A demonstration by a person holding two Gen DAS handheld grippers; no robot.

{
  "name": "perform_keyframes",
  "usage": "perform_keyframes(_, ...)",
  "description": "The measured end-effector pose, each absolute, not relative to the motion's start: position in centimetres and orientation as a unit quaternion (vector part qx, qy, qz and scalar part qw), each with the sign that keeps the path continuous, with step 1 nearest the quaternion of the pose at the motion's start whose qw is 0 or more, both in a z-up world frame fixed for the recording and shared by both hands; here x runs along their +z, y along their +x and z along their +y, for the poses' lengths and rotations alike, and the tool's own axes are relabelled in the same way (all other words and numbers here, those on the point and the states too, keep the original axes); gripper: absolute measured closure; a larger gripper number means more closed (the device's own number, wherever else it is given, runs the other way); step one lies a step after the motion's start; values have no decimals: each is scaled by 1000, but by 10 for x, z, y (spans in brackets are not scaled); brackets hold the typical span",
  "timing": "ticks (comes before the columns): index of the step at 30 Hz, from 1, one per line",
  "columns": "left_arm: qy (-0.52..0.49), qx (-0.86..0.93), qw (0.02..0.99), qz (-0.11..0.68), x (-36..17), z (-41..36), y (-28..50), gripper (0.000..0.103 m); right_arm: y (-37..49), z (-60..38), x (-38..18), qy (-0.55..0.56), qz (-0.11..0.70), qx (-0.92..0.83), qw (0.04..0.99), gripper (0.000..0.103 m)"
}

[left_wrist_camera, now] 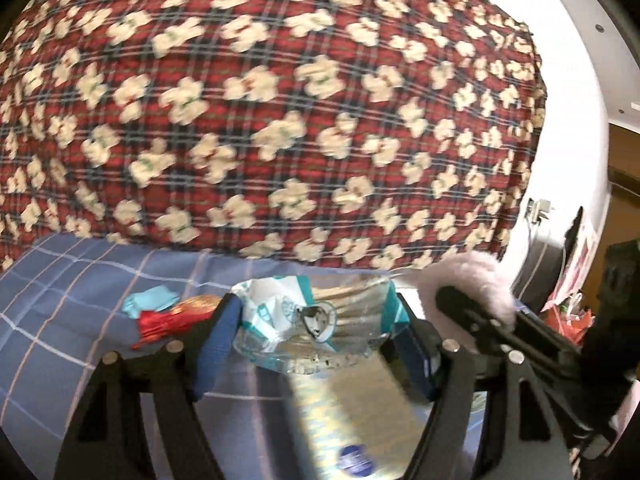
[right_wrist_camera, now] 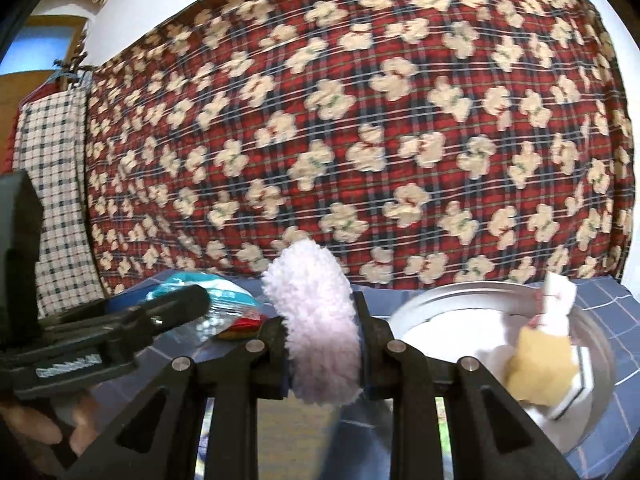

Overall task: Organize soft objects
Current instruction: 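Carry the packet and pink puff in both grippers over the round tin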

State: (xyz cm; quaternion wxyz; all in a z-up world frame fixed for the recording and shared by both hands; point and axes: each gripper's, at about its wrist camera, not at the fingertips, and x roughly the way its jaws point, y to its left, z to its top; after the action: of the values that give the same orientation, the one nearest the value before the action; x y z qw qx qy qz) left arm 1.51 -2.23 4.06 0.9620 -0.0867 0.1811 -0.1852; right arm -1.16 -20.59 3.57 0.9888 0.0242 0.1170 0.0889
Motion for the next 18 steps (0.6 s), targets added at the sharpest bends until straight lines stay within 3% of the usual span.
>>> perform_keyframes(18,-72,-252,949,177,57,-138,28,29,19,-345,40,126,145,19,981,76)
